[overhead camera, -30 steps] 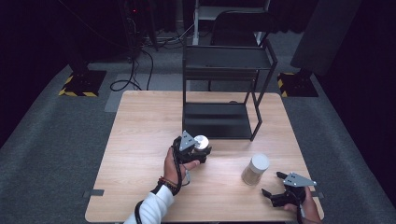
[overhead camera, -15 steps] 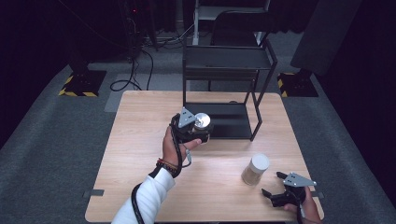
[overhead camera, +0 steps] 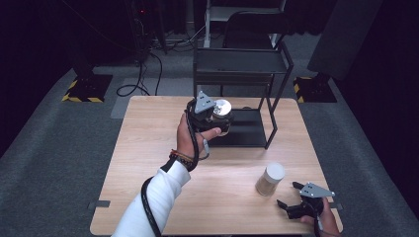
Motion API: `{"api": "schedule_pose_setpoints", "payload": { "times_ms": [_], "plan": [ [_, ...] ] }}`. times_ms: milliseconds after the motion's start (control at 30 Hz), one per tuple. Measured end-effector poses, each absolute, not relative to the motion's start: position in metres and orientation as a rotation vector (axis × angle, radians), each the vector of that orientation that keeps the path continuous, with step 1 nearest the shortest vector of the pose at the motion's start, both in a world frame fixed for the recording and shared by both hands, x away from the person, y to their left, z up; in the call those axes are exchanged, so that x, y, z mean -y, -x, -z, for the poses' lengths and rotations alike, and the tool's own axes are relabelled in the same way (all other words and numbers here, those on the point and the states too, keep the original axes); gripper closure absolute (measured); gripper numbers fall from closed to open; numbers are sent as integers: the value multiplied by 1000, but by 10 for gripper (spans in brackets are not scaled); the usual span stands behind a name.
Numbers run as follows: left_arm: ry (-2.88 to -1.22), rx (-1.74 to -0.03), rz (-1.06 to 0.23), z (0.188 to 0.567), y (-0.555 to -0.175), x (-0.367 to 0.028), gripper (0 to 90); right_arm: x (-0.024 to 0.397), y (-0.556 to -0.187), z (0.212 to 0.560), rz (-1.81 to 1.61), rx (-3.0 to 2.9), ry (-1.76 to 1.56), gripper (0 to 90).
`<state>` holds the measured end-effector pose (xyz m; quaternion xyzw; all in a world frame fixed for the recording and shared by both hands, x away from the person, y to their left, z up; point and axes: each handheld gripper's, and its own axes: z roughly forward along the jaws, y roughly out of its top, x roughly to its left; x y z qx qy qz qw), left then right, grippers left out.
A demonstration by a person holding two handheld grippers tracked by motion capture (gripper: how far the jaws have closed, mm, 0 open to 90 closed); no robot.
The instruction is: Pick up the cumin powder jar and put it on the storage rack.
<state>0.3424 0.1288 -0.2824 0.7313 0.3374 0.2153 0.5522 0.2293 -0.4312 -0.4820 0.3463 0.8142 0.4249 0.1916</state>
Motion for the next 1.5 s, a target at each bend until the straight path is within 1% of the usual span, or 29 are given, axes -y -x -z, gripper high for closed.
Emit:
{"api": "schedule_pose_setpoints", "payload": {
  "times_ms": [67, 100, 267, 300, 333, 467, 700, 1100, 1500],
  "plan": [
    [-1735, -813, -513, 267, -345, -125, 314, 431, -229, 482, -1193, -2287, -972, 0],
    [-1735, -813, -513, 267, -345, -125, 314, 431, -229, 482, -1193, -2287, -972, 0],
    [-1729, -816, -534, 240, -349, -121, 314, 431, -230, 482, -1192, -2288, -972, 0],
    [-1743, -818, -556, 227, -348, -118, 314, 431, -229, 482, -1192, -2288, -972, 0],
    [-1743, -818, -556, 227, -348, -118, 315, 431, -229, 482, -1192, -2288, -972, 0],
    [-1744, -817, -574, 208, -348, -114, 315, 431, -229, 482, -1191, -2286, -970, 0],
    [-1725, -836, -564, 181, -356, -111, 315, 431, -229, 482, -1191, -2287, -970, 0],
    [-1719, -826, -574, 159, -368, -103, 315, 431, -229, 482, -1189, -2285, -968, 0],
    [-1733, -831, -595, 147, -393, -94, 315, 431, -228, 482, -1188, -2284, -972, 0]
  ]
}}
